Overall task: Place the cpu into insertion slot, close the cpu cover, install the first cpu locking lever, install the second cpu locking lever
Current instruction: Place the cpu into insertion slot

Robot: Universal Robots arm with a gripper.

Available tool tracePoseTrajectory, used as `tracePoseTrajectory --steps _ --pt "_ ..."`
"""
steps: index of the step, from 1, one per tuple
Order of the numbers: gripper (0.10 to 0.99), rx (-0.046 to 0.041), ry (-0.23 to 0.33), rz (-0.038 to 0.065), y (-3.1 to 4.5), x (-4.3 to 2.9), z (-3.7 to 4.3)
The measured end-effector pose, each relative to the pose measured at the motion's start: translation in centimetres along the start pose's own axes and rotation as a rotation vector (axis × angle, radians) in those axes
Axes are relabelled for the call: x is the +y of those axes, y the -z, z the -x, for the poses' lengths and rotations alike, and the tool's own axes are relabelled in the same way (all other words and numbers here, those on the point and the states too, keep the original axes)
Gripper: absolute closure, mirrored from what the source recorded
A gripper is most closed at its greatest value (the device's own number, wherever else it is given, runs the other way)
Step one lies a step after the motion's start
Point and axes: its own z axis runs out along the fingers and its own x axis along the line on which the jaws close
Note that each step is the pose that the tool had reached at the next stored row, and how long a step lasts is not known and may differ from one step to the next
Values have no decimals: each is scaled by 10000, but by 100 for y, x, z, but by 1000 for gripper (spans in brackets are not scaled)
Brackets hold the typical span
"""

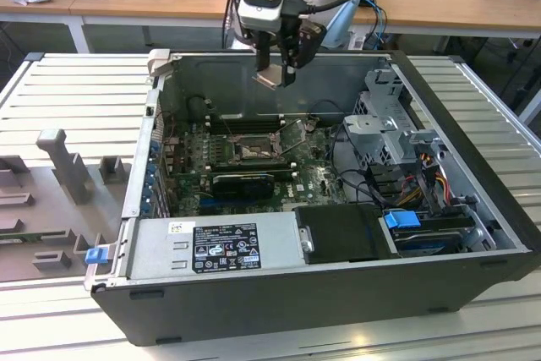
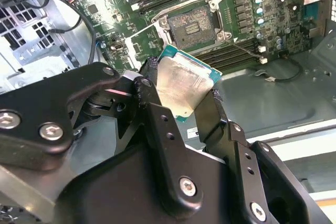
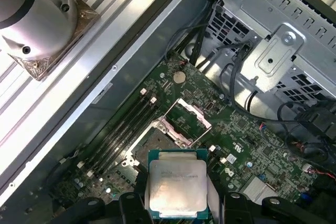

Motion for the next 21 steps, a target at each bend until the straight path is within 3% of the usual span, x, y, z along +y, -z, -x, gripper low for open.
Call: tracePoseTrajectory --steps 3,7,13,15,21 --pt "561 -36 -404 8 -4 0 0" --pt "561 -172 -1909 37 -23 -2 0" --pt "561 -236 -2639 51 -59 -19 -10" --pt "561 -246 -2755 51 -84 -60 -42" --pt "561 -376 -4528 42 -212 -71 -39"
